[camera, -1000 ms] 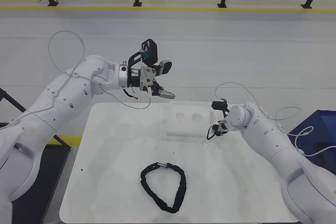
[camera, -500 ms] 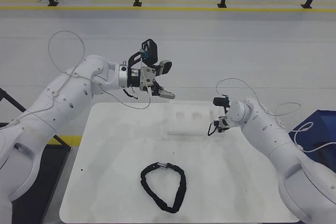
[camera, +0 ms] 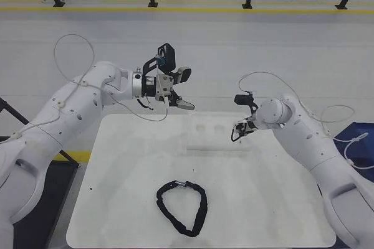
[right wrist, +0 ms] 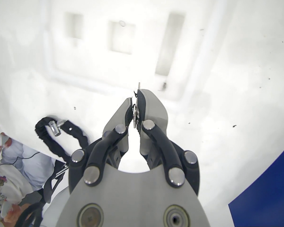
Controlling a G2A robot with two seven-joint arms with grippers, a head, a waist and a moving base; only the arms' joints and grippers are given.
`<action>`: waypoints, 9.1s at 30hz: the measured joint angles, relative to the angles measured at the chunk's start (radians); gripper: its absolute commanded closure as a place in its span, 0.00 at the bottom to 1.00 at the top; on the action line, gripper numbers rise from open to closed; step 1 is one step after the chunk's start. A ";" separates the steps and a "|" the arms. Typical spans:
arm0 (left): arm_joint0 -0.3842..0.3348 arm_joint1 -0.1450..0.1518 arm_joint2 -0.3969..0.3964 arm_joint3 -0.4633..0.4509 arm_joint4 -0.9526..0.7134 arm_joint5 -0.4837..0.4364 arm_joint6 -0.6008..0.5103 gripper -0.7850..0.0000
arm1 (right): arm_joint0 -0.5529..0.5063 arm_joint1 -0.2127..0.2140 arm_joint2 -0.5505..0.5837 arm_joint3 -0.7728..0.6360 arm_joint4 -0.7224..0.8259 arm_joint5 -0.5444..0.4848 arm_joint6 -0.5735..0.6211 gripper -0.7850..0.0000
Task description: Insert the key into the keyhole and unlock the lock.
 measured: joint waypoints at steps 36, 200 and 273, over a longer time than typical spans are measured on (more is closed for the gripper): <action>0.000 0.000 0.000 0.000 0.000 0.000 0.000 0.00 | -0.604 0.255 0.777 -0.773 0.344 -0.215 0.041 1.00; 0.402 -0.084 -0.225 -0.200 1.065 0.008 0.711 1.00 | -0.949 0.334 1.128 -1.230 0.406 -0.010 0.372 1.00; 0.291 -0.372 -0.030 0.146 1.076 0.200 0.903 1.00 | -0.868 0.409 0.884 -1.471 0.016 0.408 0.223 1.00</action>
